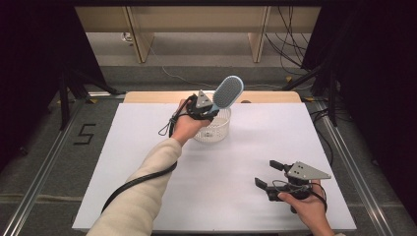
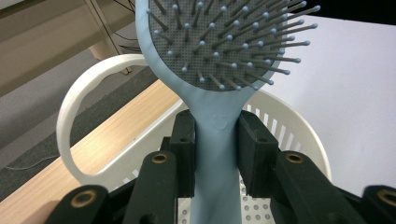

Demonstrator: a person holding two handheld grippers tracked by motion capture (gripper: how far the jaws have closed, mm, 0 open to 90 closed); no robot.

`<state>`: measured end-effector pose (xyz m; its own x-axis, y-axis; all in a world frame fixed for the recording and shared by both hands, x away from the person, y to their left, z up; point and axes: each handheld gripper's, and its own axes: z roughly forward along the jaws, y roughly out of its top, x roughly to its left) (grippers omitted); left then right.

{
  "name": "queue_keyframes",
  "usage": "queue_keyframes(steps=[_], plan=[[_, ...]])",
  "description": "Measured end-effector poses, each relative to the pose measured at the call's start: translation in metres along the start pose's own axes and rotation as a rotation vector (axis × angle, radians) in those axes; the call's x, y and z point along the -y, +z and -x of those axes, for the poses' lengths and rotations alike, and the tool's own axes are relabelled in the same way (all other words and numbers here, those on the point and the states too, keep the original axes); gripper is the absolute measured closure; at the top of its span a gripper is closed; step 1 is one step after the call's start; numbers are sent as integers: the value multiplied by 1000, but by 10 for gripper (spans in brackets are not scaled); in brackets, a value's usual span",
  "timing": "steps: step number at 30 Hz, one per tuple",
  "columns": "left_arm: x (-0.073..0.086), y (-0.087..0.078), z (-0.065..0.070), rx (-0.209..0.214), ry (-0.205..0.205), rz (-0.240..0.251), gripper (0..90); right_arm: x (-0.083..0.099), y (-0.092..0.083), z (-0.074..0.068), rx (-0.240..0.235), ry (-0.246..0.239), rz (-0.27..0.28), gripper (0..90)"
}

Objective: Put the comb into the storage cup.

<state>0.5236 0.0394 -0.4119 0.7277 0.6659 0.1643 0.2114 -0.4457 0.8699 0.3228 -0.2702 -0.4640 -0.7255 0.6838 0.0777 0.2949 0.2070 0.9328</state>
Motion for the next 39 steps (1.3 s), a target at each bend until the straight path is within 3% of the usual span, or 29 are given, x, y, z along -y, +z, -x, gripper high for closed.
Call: queue_keyframes(steps=[35, 39], plan=[[5, 7, 1, 10, 1, -41, 688, 0, 0, 0, -2, 2, 0, 147], [6, 6, 0, 0, -25, -46, 625, 0, -1, 0, -2, 2, 0, 147]])
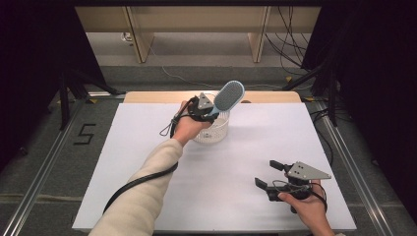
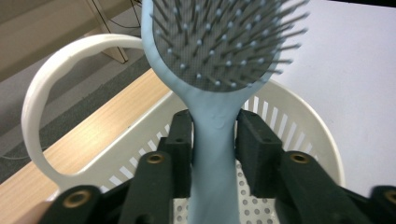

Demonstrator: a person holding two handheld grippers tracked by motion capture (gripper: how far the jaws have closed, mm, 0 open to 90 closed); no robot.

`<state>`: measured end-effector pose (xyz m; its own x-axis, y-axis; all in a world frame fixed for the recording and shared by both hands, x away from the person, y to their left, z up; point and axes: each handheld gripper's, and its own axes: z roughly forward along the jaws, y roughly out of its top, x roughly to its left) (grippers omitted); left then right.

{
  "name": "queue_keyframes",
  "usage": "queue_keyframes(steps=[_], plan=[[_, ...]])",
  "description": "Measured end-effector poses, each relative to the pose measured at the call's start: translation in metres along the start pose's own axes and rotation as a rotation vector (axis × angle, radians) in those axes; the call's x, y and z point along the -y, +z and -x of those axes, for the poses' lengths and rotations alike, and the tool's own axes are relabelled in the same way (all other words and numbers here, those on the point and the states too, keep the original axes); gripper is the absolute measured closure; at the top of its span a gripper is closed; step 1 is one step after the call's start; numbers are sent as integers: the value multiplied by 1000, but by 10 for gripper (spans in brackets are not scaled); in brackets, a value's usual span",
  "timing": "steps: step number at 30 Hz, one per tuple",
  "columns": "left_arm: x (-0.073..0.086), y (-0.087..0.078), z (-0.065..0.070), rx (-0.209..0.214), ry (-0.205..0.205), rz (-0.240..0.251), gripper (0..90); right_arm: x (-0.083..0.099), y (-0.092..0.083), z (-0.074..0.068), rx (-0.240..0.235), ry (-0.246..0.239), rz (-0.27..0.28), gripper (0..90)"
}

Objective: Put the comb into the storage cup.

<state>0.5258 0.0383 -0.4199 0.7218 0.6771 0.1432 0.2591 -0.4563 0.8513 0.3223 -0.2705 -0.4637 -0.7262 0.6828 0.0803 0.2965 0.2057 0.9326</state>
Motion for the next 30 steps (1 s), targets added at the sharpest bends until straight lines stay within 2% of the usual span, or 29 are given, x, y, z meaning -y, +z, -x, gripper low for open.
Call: queue_keyframes(steps=[1, 3, 4, 6, 9, 11, 15, 22, 30], plan=[[-1, -1, 0, -7, -18, 4, 576, 0, 0, 0, 0, 0, 0, 147], [-4, -5, -1, -29, -5, -22, 466, 0, 0, 0, 0, 0, 0, 147], [-5, -7, -1, -28, -5, -19, 416, 0, 0, 0, 1, 0, 1, 146], [-8, -12, -1, -25, 0, -30, 359, 0, 0, 0, 1, -2, -1, 147], [-13, -20, 0, -36, -22, -13, 268, 0, 0, 0, 1, -2, -4, 147], [-15, -24, 0, -34, -19, -8, 218, 0, 1, 0, 0, 1, -4, 147], [-16, -31, 0, -30, -12, -30, 157, 0, 1, 0, 2, 0, -2, 147], [-11, -41, -3, -40, -46, -41, 99, 0, 1, 0, 2, 2, -5, 146], [-5, -54, -4, -40, -53, -43, 71, 0, 1, 0, 4, 2, -3, 147]])
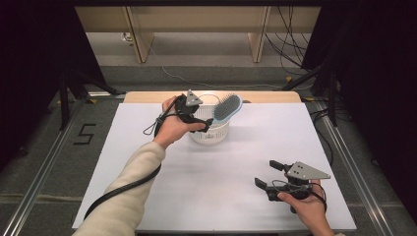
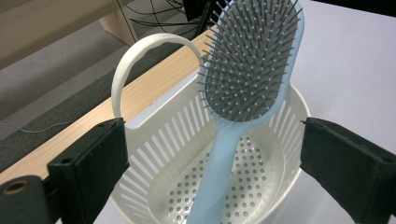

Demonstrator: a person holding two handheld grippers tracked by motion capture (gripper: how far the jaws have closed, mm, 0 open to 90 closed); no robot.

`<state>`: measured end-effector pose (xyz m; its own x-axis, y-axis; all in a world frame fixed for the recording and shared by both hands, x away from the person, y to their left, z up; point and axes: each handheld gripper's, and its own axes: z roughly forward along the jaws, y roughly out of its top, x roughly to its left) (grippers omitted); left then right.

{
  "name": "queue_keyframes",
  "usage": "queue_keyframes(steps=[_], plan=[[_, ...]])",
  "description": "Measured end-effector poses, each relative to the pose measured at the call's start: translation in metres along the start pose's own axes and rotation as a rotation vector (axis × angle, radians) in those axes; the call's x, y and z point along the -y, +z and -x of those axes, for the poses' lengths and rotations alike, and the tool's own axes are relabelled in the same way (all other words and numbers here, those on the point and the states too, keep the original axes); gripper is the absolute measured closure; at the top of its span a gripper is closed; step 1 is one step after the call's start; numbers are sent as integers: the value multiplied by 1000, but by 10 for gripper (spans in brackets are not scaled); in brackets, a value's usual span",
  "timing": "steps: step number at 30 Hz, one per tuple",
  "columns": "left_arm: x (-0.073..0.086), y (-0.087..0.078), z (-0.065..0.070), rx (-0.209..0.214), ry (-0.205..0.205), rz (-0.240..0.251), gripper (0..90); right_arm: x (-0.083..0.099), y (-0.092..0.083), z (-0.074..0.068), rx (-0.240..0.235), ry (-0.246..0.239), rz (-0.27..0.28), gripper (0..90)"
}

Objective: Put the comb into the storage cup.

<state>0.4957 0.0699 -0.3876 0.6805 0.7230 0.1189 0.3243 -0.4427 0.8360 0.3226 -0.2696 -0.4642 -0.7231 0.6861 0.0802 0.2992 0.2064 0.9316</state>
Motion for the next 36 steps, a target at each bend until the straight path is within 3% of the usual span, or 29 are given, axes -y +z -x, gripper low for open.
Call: queue_keyframes(steps=[5, 9, 14, 19, 30, 36], plan=[[6, -9, -3, -4, -12, 11, 71, 0, 0, 0, 1, 3, 0, 147], [12, -17, -6, 4, -47, 19, 89, 0, 0, 0, 3, 1, -1, 147], [24, -26, -10, -33, -61, 16, 90, 0, 0, 0, 3, 1, -1, 147], [33, -36, -12, -36, -86, 32, 97, 0, 0, 0, 5, 2, -4, 147], [46, -60, -13, -67, -91, 59, 100, 0, 0, 0, 8, 2, -6, 146], [53, -68, -12, -58, -104, 53, 100, 0, 0, -1, 10, 1, -7, 147]])
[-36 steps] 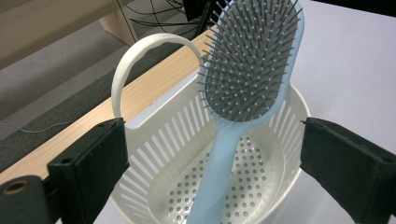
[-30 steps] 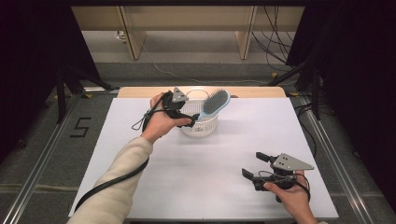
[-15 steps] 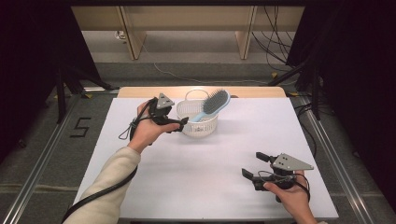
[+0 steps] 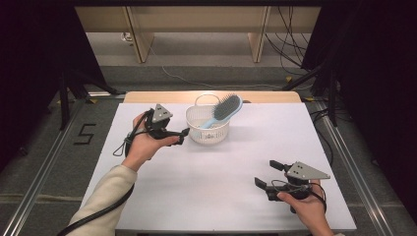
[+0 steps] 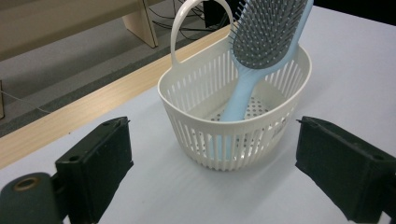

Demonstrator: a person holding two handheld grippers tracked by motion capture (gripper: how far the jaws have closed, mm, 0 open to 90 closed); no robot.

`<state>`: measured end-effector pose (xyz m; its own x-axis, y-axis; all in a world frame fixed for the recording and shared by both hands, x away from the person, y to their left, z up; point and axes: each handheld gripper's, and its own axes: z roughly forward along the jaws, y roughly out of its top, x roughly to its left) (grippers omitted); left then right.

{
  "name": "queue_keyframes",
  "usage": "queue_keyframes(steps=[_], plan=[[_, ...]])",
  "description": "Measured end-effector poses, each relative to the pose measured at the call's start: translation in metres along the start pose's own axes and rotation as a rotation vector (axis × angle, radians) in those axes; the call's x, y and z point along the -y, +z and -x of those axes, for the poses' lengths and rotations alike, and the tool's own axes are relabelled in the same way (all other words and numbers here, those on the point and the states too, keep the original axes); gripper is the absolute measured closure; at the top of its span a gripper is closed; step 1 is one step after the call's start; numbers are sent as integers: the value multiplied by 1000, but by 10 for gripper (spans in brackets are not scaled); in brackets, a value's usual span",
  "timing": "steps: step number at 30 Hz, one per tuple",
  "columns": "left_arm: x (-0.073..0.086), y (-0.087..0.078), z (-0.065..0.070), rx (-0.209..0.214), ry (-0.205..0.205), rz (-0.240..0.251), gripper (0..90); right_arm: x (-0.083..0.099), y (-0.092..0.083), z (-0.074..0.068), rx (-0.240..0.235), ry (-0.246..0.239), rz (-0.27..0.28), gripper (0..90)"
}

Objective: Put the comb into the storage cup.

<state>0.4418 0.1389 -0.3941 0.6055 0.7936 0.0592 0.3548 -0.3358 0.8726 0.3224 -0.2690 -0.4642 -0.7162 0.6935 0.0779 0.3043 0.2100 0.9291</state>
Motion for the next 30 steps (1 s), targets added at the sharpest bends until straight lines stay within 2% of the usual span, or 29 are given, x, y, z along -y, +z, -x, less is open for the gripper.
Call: queue_keyframes(steps=[8, 11, 17, 21, 30], plan=[[7, -8, 0, -11, 9, -8, 99, 0, 0, 0, 1, 3, 2, 147], [10, -12, 2, -15, 6, 3, 100, 0, 0, 0, 1, 4, 3, 147], [16, -18, 5, -9, 10, 0, 100, 0, 0, 0, 2, 2, 6, 146], [25, -22, 7, 4, -7, -6, 100, 0, 0, 0, 1, 2, 8, 147], [34, -31, 12, 5, 7, -6, 100, 0, 0, 0, 0, 0, 7, 147]])
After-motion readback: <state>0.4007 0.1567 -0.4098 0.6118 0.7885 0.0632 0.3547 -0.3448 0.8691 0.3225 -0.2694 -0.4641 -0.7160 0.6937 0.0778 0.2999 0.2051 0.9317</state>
